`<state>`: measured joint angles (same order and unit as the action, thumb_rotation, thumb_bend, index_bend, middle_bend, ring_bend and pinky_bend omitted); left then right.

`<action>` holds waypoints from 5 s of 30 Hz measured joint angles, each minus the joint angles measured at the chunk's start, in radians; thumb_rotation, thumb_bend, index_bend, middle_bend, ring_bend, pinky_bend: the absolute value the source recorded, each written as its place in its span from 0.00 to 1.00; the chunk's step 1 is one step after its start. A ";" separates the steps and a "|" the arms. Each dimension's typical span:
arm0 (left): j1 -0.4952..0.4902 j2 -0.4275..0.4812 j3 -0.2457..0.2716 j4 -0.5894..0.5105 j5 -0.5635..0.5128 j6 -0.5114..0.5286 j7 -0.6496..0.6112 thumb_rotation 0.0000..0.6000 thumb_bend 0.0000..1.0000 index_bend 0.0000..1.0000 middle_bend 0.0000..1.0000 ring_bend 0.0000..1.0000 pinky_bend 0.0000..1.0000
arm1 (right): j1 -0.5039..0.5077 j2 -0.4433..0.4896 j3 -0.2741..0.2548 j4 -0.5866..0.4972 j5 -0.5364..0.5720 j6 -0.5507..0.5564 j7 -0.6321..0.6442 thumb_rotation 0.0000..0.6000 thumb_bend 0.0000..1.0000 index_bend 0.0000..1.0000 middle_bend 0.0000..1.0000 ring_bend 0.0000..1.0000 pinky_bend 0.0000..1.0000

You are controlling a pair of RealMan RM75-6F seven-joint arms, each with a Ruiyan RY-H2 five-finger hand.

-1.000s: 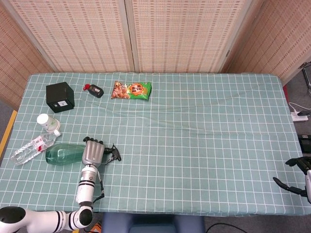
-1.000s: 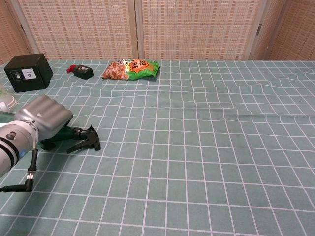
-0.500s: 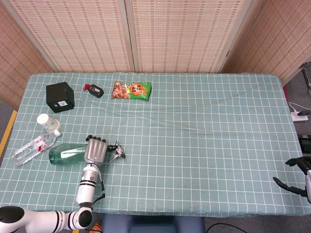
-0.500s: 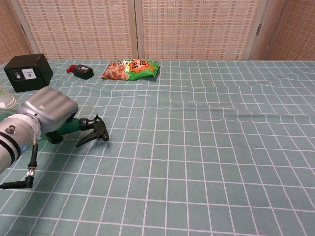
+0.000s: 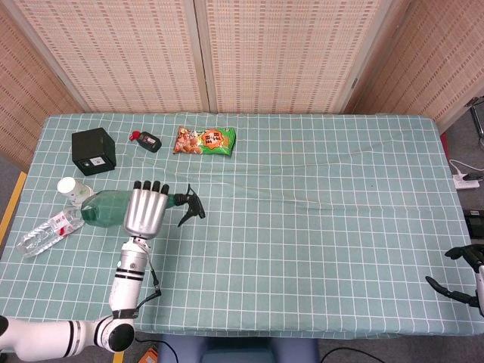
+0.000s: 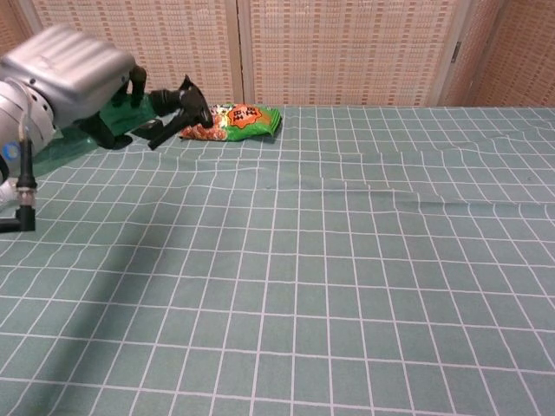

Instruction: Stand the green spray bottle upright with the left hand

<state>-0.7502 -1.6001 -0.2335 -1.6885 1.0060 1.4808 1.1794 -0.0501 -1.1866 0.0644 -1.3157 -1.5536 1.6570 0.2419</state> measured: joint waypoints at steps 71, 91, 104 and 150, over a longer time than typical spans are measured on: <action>0.320 -0.105 -0.160 0.387 0.194 0.006 -1.473 1.00 0.27 0.45 0.47 0.38 0.32 | -0.003 -0.017 0.014 -0.006 0.012 0.011 -0.038 1.00 0.00 0.48 0.49 0.38 0.31; 0.346 -0.116 -0.159 0.425 0.180 -0.051 -1.537 1.00 0.25 0.34 0.34 0.28 0.23 | -0.005 -0.020 0.016 -0.008 0.014 0.014 -0.042 1.00 0.00 0.49 0.50 0.38 0.31; 0.355 -0.107 -0.156 0.403 0.197 -0.050 -1.535 1.00 0.23 0.09 0.26 0.24 0.22 | -0.004 -0.020 0.016 -0.006 0.013 0.012 -0.038 1.00 0.00 0.49 0.50 0.38 0.31; 0.450 0.125 -0.082 0.137 0.248 -0.045 -1.409 1.00 0.19 0.00 0.00 0.00 0.13 | -0.001 -0.015 0.009 0.009 -0.003 0.013 -0.008 1.00 0.00 0.49 0.50 0.38 0.31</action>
<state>-0.2999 -1.4755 -0.3157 -1.5517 1.2539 1.4358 -0.2294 -0.0508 -1.2018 0.0732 -1.3065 -1.5563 1.6695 0.2337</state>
